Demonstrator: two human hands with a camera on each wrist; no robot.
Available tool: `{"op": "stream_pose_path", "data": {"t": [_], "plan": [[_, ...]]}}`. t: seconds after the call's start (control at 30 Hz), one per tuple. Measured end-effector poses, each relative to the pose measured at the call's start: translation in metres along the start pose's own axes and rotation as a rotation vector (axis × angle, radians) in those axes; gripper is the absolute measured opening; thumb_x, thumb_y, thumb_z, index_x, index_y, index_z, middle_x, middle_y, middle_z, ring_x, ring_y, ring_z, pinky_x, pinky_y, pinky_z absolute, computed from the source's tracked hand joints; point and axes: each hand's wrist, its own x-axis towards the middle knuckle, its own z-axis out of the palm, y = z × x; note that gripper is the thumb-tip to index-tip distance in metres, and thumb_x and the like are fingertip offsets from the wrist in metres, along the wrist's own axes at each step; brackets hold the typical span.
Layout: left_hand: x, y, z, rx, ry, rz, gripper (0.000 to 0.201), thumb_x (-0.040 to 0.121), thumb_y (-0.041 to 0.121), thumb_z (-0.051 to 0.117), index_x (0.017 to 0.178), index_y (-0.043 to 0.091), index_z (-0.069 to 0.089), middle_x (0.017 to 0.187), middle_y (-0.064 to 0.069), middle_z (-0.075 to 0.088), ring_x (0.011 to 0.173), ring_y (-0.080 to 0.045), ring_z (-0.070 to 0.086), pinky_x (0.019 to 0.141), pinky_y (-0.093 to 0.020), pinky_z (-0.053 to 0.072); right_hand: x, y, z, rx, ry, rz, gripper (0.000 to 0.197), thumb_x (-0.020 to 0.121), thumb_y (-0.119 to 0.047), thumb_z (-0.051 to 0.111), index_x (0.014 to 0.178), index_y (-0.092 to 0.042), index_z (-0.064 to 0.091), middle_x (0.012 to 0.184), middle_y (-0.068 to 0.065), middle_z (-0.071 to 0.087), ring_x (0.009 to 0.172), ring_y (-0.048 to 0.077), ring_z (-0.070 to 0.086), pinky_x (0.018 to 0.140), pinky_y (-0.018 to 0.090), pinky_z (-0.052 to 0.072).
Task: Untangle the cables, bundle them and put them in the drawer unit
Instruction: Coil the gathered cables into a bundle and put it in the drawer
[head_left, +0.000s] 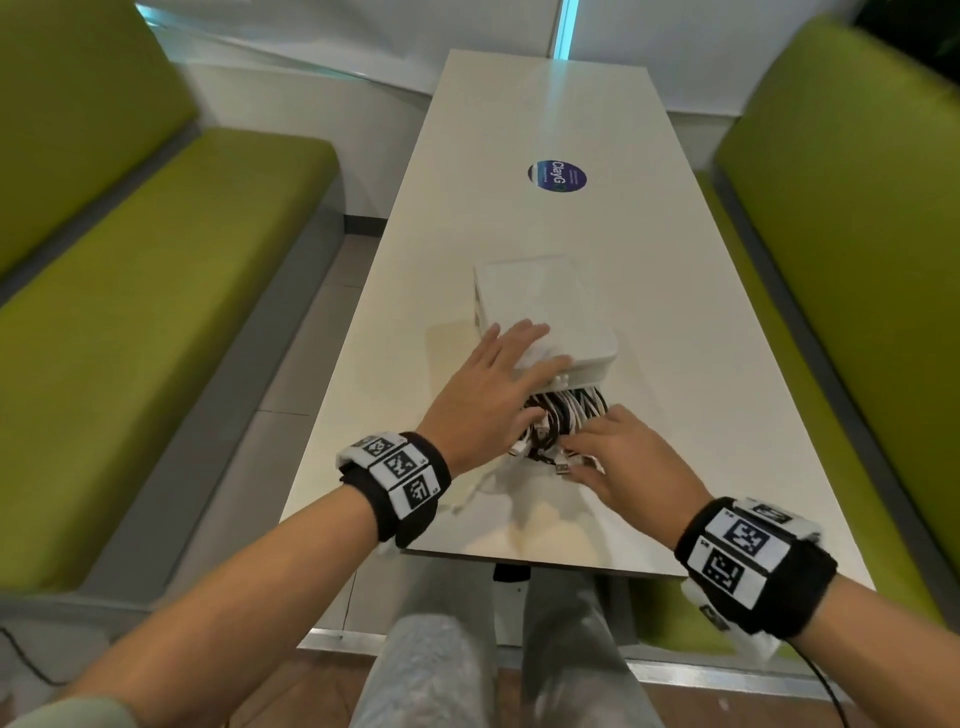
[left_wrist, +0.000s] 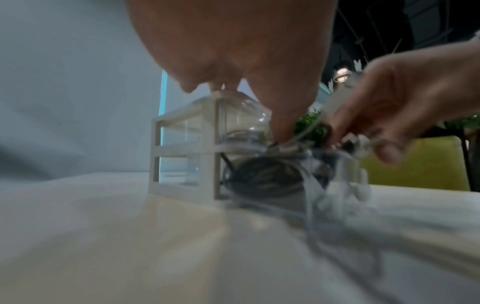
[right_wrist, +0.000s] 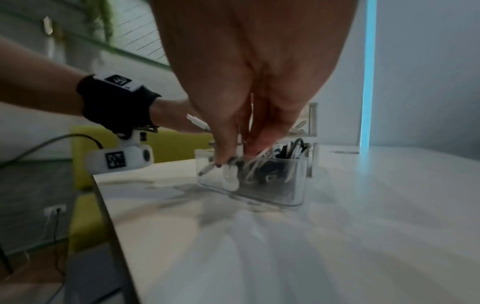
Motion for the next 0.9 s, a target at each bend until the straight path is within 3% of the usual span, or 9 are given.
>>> {"op": "stream_pose_path", "data": {"t": [0.07, 0.13, 0.23, 0.33, 0.47, 0.6, 0.7, 0.83, 0.9], "plan": [[-0.011, 0.004, 0.001, -0.031, 0.173, 0.085, 0.029, 0.084, 0.019, 0.071, 0.112, 0.014, 0.063, 0.123, -0.011, 0.058, 0.118, -0.032, 0.050, 0.106, -0.044, 0.039, 0.004, 0.003, 0.000, -0.015, -0.021, -0.012, 0.022, 0.090, -0.029, 0.065, 0.107, -0.017, 0.073, 0.093, 0.000, 0.070, 0.090, 0.025, 0.055, 0.077, 0.035, 0.047], [-0.014, 0.006, 0.000, -0.048, 0.205, 0.141, 0.005, 0.086, 0.015, 0.068, 0.090, 0.013, 0.068, 0.098, -0.004, 0.065, 0.095, -0.028, 0.054, 0.081, -0.038, 0.048, 0.007, 0.005, 0.001, 0.063, -0.052, 0.011, 0.024, 0.095, -0.032, 0.058, 0.106, -0.017, 0.074, 0.095, 0.000, 0.068, 0.091, 0.024, 0.058, 0.078, 0.037, 0.047], [-0.010, 0.010, -0.006, -0.089, 0.026, 0.097, 0.016, 0.086, 0.019, 0.054, 0.081, 0.015, 0.068, 0.084, 0.001, 0.063, 0.087, -0.022, 0.050, 0.063, -0.036, 0.050, 0.013, 0.004, 0.002, 0.075, -0.066, 0.043, 0.027, 0.096, -0.034, 0.054, 0.104, -0.018, 0.075, 0.095, 0.001, 0.064, 0.088, 0.025, 0.062, 0.076, 0.037, 0.048], [-0.005, 0.016, -0.012, -0.032, -0.121, 0.089, 0.026, 0.074, 0.019, 0.041, 0.084, 0.013, 0.065, 0.084, -0.003, 0.061, 0.081, -0.025, 0.055, 0.063, -0.032, 0.047, 0.017, 0.000, 0.005, 0.051, -0.091, 0.085, 0.028, 0.097, -0.033, 0.053, 0.105, -0.017, 0.075, 0.102, 0.002, 0.059, 0.088, 0.025, 0.060, 0.077, 0.032, 0.046], [-0.003, 0.027, -0.016, -0.088, -0.361, -0.088, 0.026, 0.082, 0.019, 0.048, 0.107, 0.012, 0.053, 0.100, -0.006, 0.058, 0.082, -0.028, 0.057, 0.063, -0.034, 0.040, 0.019, -0.001, -0.001, 0.074, -0.154, 0.103, 0.027, 0.098, -0.031, 0.051, 0.101, -0.017, 0.074, 0.097, -0.003, 0.040, 0.085, 0.024, 0.057, 0.076, 0.030, 0.044], [0.003, 0.019, -0.022, -0.138, -0.393, -0.019, 0.021, 0.088, 0.014, 0.052, 0.104, 0.008, 0.064, 0.097, -0.009, 0.066, 0.082, -0.029, 0.060, 0.064, -0.030, 0.034, 0.015, 0.002, -0.007, 0.056, -0.172, 0.011, 0.027, 0.096, -0.038, 0.054, 0.092, -0.019, 0.072, 0.079, -0.002, 0.054, 0.074, 0.018, 0.050, 0.067, 0.031, 0.041], [0.005, 0.012, -0.026, -0.122, -0.456, 0.010, 0.016, 0.087, 0.019, 0.060, 0.096, 0.017, 0.073, 0.086, -0.003, 0.071, 0.080, -0.025, 0.063, 0.066, -0.030, 0.039, 0.009, 0.003, -0.008, 0.070, -0.118, -0.007, 0.024, 0.095, -0.037, 0.056, 0.097, -0.021, 0.073, 0.081, 0.000, 0.068, 0.078, 0.021, 0.059, 0.068, 0.032, 0.043], [0.015, 0.017, -0.023, -0.040, -0.494, -0.037, 0.017, 0.083, 0.023, 0.062, 0.092, 0.024, 0.076, 0.081, -0.003, 0.072, 0.077, -0.028, 0.062, 0.059, -0.030, 0.037, 0.006, 0.005, 0.001, 0.067, 0.026, -0.051, 0.010, 0.088, -0.023, 0.066, 0.092, -0.017, 0.072, 0.086, 0.001, 0.064, 0.073, 0.026, 0.063, 0.062, 0.036, 0.050], [0.018, 0.019, -0.019, -0.015, -0.492, -0.069, 0.018, 0.080, 0.022, 0.064, 0.092, 0.026, 0.076, 0.082, -0.002, 0.072, 0.077, -0.027, 0.062, 0.059, -0.030, 0.037, 0.005, 0.007, 0.007, 0.029, 0.038, -0.070, 0.012, 0.087, -0.026, 0.066, 0.091, -0.016, 0.072, 0.088, 0.000, 0.062, 0.073, 0.026, 0.063, 0.060, 0.039, 0.052]]}}
